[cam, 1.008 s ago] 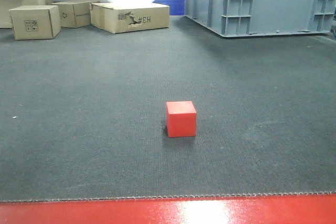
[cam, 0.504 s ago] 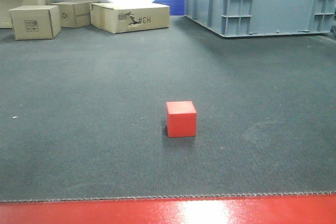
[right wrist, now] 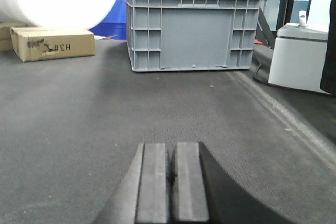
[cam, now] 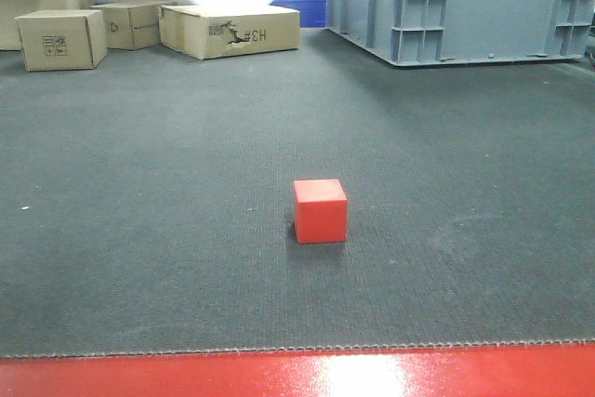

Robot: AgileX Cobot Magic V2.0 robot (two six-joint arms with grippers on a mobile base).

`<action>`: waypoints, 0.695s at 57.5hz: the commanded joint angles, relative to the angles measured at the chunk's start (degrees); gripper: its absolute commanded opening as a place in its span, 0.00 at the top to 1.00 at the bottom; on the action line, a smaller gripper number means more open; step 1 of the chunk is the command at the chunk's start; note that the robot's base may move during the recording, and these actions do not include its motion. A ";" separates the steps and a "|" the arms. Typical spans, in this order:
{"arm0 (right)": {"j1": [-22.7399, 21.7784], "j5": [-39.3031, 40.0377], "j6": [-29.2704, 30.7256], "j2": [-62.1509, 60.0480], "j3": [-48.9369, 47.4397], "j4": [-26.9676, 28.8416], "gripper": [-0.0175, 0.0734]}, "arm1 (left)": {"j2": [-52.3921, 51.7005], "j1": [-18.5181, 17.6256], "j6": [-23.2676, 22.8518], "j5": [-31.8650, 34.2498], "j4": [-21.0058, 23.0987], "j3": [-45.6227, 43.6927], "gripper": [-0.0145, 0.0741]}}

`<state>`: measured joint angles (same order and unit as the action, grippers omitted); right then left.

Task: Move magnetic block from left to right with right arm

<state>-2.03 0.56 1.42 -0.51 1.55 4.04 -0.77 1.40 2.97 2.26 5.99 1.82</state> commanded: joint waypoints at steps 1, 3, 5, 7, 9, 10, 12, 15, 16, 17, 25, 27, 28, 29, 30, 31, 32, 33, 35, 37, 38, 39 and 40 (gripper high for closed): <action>-0.28 4.34 0.25 -1.30 0.23 -1.17 0.78 | -0.47 -0.44 0.01 4.95 0.27 0.44 0.98; -0.28 4.45 0.25 -1.30 0.23 -1.17 0.78 | -0.47 -0.44 0.01 4.95 0.27 0.44 0.98; -0.28 4.45 0.25 -1.30 0.23 -1.17 0.78 | -0.47 -0.44 0.01 4.95 0.27 0.44 0.98; -0.28 4.39 0.25 -1.30 0.23 -1.17 0.78 | -0.47 -0.44 0.01 4.95 0.27 0.44 0.98; -0.28 4.25 0.25 -1.30 0.23 -1.17 0.78 | -0.47 -0.44 0.01 4.95 0.27 0.44 0.98; -0.28 4.12 0.25 -1.30 0.23 -1.17 0.78 | -0.47 -0.44 0.01 4.95 0.27 0.44 0.98; -0.28 4.07 0.25 -1.30 0.23 -1.17 0.78 | -0.47 -0.44 0.01 4.95 0.27 0.44 0.98; -0.28 4.02 0.25 -1.30 0.23 -1.17 0.78 | -0.47 -0.44 0.01 4.95 0.27 0.44 0.98; -0.28 4.02 0.25 -1.30 0.23 -1.17 0.78 | -0.47 -0.44 0.01 4.95 0.27 0.44 0.98; -0.28 4.02 0.25 -1.30 0.23 -1.17 0.78 | -0.47 -0.44 0.01 4.95 0.27 0.44 0.98; -0.28 4.02 0.25 -1.30 0.23 -1.17 0.78 | -0.47 -0.44 0.01 4.95 0.27 0.44 0.98; -0.28 4.02 0.25 -1.30 0.23 -1.17 0.78 | -0.47 -0.44 0.01 4.95 0.27 0.44 0.98; -0.28 4.02 0.25 -1.30 0.23 -1.17 0.78 | -0.47 -0.44 0.01 4.95 0.27 0.44 0.98; -0.28 4.02 0.25 -1.30 0.23 -1.17 0.78 | -0.47 -0.44 0.01 4.95 0.27 0.44 0.98; -0.28 4.02 0.25 -1.30 0.23 -1.17 0.78 | -0.47 -0.44 0.01 4.95 0.27 0.44 0.98; -0.28 4.02 0.25 -1.30 0.23 -1.17 0.78 | -0.47 -0.44 0.01 4.95 0.27 0.44 0.98; -0.28 4.02 0.25 -1.30 0.23 -1.17 0.78 | -0.47 -0.44 0.01 4.95 0.27 0.44 0.98; -0.28 4.02 0.25 -1.30 0.23 -1.17 0.78 | -0.47 -0.44 0.01 4.95 0.27 0.44 0.98; -0.28 4.02 0.25 -1.30 0.23 -1.17 0.78 | -0.47 -0.44 0.01 4.95 0.27 0.44 0.98; -0.28 4.02 0.25 -1.30 0.23 -1.17 0.78 | -0.47 -0.44 0.01 4.95 0.27 0.44 0.98; -0.28 4.02 0.25 -1.30 0.23 -1.17 0.78 | -0.47 -0.44 0.01 4.95 0.27 0.44 0.98; -0.28 4.02 0.25 -1.30 0.23 -1.17 0.78 | -0.47 -0.44 0.01 4.95 0.27 0.44 0.98; -0.28 4.02 0.25 -1.30 0.23 -1.17 0.78 | -0.47 -0.44 0.01 4.95 0.27 0.44 0.98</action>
<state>-2.03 0.00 1.42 -0.55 1.67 3.31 -0.77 1.40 2.97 2.26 5.99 1.82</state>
